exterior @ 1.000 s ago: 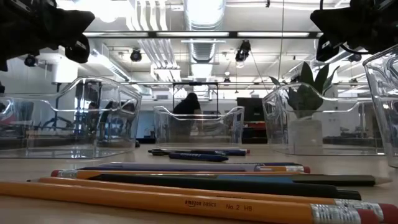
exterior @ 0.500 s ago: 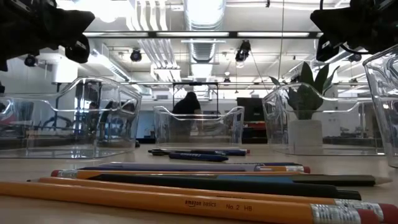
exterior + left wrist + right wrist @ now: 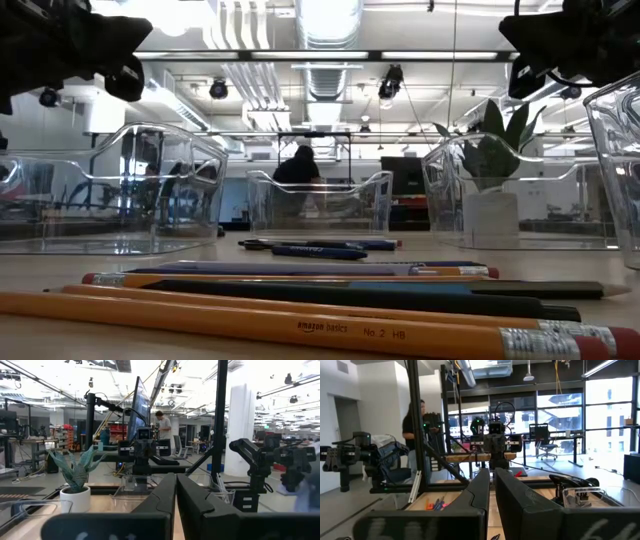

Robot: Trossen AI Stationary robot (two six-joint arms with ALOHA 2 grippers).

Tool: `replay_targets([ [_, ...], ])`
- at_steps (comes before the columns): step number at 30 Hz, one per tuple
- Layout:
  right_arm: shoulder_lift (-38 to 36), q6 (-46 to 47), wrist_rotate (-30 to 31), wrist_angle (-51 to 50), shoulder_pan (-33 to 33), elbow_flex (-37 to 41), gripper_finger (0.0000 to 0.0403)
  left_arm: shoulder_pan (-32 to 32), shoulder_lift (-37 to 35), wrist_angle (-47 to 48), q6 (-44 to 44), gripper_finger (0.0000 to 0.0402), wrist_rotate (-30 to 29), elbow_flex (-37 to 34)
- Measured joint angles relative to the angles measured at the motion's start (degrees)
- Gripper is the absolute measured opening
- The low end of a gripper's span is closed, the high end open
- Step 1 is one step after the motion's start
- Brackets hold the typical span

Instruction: Sort crayons/erasers/pens/pencils in bins

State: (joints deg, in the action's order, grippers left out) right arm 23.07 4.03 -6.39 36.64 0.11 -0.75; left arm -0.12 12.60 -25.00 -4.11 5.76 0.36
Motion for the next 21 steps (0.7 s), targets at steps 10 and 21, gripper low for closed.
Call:
replay_targets([
  [10, -0.02, -1.90, 2.14, 3.10, -0.03, 0.02, 0.0022, 0.00, 0.00, -0.02, 0.01, 0.0000, 0.01, 0.00],
  [21, -0.09, 0.33, 3.77, 3.52, -0.01, 0.02, 0.0022, 0.00, 0.00, 0.00, 0.01, 0.0000, 0.01, 0.00],
])
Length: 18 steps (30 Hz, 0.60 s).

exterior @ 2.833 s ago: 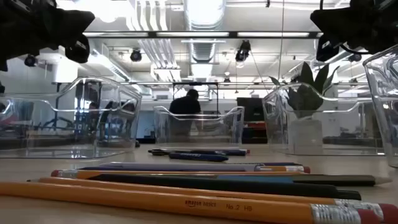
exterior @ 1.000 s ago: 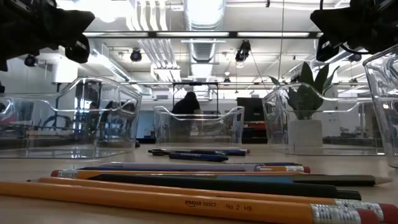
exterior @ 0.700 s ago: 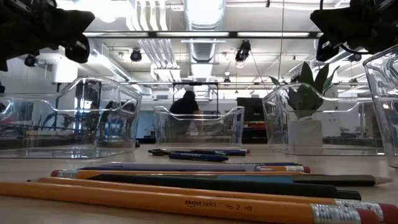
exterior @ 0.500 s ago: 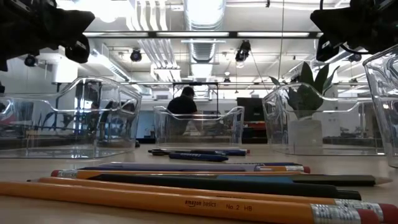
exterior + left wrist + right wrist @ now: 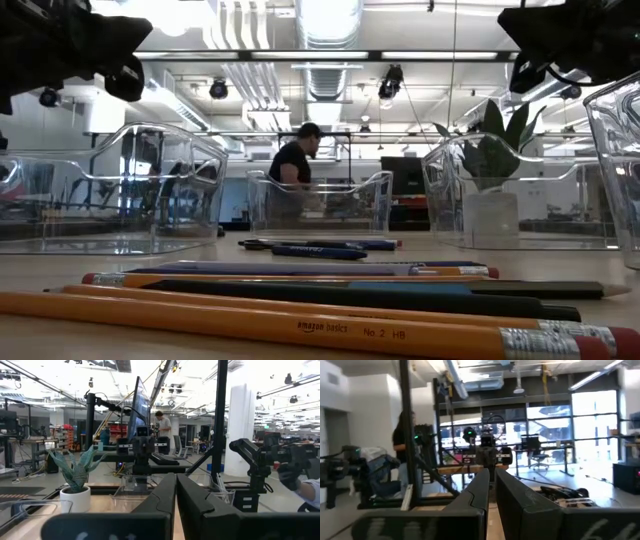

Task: Sort crayons/erasers/pens/pencils in bins
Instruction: Put the yellow pencil into the top transparent bin

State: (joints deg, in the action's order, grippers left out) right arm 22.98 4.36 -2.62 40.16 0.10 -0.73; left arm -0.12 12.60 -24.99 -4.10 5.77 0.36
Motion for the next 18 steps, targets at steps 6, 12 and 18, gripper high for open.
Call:
replay_targets([
  [6, 0.07, 4.10, 0.17, 0.15, 0.02, 0.00, 0.0022, 0.00, 0.00, 0.00, -0.01, 0.0000, -0.01, 0.00],
  [12, 0.07, 11.12, -0.30, 0.44, 0.00, 0.00, 0.0022, 0.00, 0.00, 0.00, -0.02, 0.0000, -0.01, 0.00],
  [18, 0.08, 12.79, -0.32, 0.03, 0.00, 0.00, 0.0022, 0.00, 0.00, -0.02, -0.02, 0.0000, -0.01, 0.00],
])
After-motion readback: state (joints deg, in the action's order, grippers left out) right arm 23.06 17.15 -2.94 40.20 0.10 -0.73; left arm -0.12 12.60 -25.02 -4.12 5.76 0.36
